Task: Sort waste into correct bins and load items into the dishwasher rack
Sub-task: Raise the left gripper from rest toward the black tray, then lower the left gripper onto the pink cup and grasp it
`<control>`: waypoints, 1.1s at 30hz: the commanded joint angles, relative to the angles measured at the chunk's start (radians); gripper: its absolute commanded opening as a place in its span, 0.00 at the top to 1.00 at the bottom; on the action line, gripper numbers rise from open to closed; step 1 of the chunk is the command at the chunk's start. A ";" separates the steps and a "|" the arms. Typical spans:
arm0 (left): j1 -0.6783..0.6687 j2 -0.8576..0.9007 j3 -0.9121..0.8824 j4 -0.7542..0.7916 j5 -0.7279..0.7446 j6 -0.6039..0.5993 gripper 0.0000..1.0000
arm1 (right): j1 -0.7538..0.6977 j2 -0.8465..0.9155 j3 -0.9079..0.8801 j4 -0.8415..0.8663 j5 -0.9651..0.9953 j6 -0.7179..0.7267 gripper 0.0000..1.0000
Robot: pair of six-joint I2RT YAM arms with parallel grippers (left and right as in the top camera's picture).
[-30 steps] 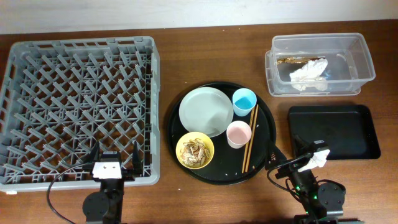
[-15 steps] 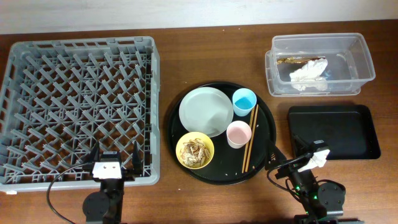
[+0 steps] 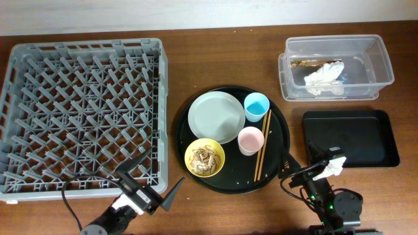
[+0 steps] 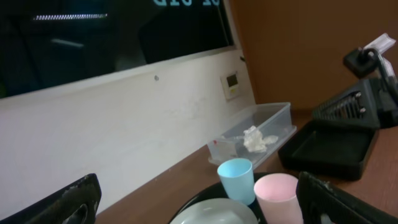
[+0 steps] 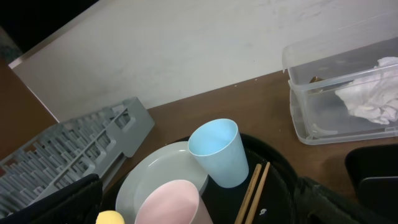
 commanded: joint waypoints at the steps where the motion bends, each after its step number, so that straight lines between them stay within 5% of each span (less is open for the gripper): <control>1: -0.002 -0.003 0.067 -0.045 -0.063 -0.042 0.01 | -0.008 0.002 -0.005 -0.006 -0.016 0.005 0.01; 4: -0.003 0.061 0.249 -0.394 -0.188 -0.066 0.01 | -0.008 0.002 -0.005 -0.006 -0.016 0.005 0.01; 8: -0.003 0.327 0.558 -0.698 -0.177 0.061 0.01 | -0.008 0.002 -0.005 -0.006 -0.016 0.005 0.01; 11: -0.003 0.639 0.838 -0.940 0.092 0.142 0.01 | -0.008 0.002 -0.005 -0.006 -0.016 0.005 0.01; 15: -0.003 0.832 0.912 -0.925 0.333 0.134 0.01 | -0.008 0.002 -0.005 -0.006 -0.016 0.005 0.01; 19: -0.041 0.945 0.961 -0.975 0.153 0.097 0.01 | -0.008 0.002 -0.005 -0.006 -0.016 0.005 0.01; 24: -0.335 1.178 1.307 -1.365 -0.455 0.105 0.01 | -0.008 0.002 -0.005 -0.006 -0.016 0.005 0.01; 33: -0.603 1.367 1.362 -1.234 -0.338 0.105 0.06 | -0.008 0.002 -0.005 -0.006 -0.016 0.005 0.01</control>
